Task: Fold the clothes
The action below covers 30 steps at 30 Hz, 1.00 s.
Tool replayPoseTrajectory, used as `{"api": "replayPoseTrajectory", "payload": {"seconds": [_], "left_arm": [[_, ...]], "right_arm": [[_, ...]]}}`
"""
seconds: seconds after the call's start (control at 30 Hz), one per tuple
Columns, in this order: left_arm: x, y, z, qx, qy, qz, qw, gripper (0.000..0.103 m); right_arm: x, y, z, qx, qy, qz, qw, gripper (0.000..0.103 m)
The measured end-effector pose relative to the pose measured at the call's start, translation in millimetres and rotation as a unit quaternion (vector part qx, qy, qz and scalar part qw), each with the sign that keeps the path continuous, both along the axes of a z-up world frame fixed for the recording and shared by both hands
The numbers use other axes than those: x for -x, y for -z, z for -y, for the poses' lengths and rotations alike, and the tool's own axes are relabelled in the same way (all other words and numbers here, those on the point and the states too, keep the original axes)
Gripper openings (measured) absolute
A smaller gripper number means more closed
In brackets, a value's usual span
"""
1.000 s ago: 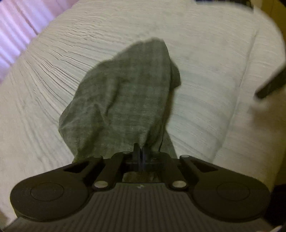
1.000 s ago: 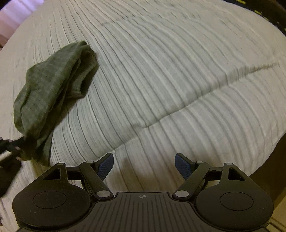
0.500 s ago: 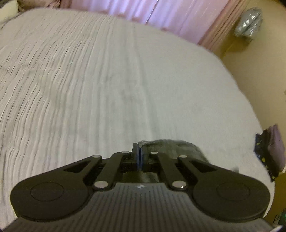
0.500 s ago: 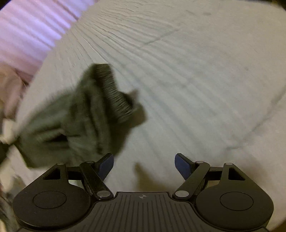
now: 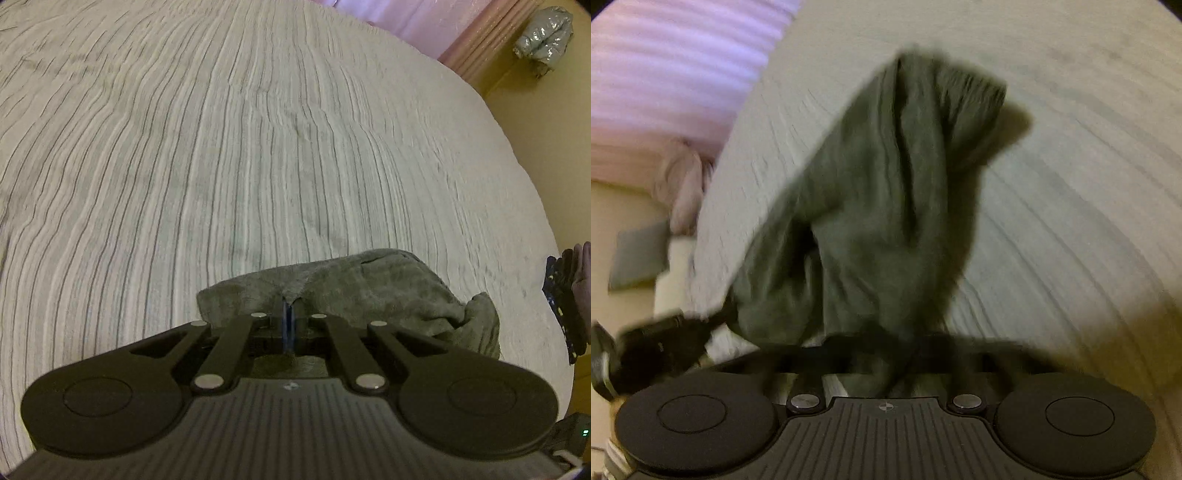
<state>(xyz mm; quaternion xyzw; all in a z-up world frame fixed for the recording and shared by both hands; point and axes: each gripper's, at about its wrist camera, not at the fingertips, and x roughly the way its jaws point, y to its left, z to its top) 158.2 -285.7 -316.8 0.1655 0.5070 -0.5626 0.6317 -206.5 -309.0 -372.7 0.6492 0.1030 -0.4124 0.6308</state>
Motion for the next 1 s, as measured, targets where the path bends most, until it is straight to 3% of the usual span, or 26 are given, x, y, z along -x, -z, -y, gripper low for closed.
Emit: {"api": "replayPoseTrajectory", "payload": {"seconds": [0.1, 0.23, 0.33, 0.43, 0.5, 0.57, 0.67, 0.7, 0.73, 0.77, 0.8, 0.83, 0.9, 1.0], "left_arm": [[2, -20, -2, 0.028, -0.013, -0.004, 0.9995, 0.0], [4, -72, -19, 0.085, -0.032, -0.044, 0.9949, 0.0], [17, -111, -52, 0.117, -0.041, -0.049, 0.9911, 0.0], [34, -119, -103, 0.097, -0.064, -0.048, 0.9921, 0.0], [48, -100, -138, 0.05, -0.078, -0.053, 0.9942, 0.0], [67, -63, -168, -0.039, -0.087, -0.052, 0.994, 0.003], [94, -12, -197, -0.169, -0.075, -0.023, 0.9825, 0.004], [100, -5, -202, -0.188, -0.069, -0.013, 0.9797, 0.004], [104, 0, -204, -0.2, -0.067, -0.004, 0.9775, 0.004], [106, 1, -205, -0.201, -0.067, 0.002, 0.9773, 0.004], [106, -3, -201, -0.188, -0.067, 0.004, 0.9798, 0.006], [106, -8, -195, -0.171, -0.065, 0.005, 0.9831, 0.01], [106, -17, -178, -0.136, -0.058, 0.012, 0.989, 0.032], [107, -21, -132, -0.082, -0.022, 0.022, 0.9961, 0.038]], "right_arm": [[21, -14, 9, 0.019, 0.01, 0.006, 1.0, 0.004], [111, -90, 24, 0.11, 0.041, 0.039, 0.992, 0.004], [175, -152, 10, 0.169, 0.031, 0.024, 0.985, 0.003], [230, -178, -18, 0.146, 0.015, -0.005, 0.989, 0.004], [253, -163, -36, 0.08, -0.005, -0.043, 0.996, 0.004], [272, -137, -53, -0.005, -0.029, -0.085, 0.996, 0.004], [283, -82, -77, -0.129, -0.081, -0.159, 0.976, 0.005], [284, -72, -80, -0.149, -0.105, -0.183, 0.966, 0.011], [285, -67, -83, -0.155, -0.121, -0.206, 0.959, 0.031], [285, -69, -80, -0.141, -0.124, -0.216, 0.958, 0.058], [285, -72, -76, -0.126, -0.127, -0.225, 0.958, 0.065], [289, -79, -69, -0.105, -0.125, -0.219, 0.962, 0.066], [298, -92, -56, -0.062, -0.121, -0.204, 0.97, 0.066], [278, -98, -15, -0.003, -0.116, -0.181, 0.977, 0.066]]}}
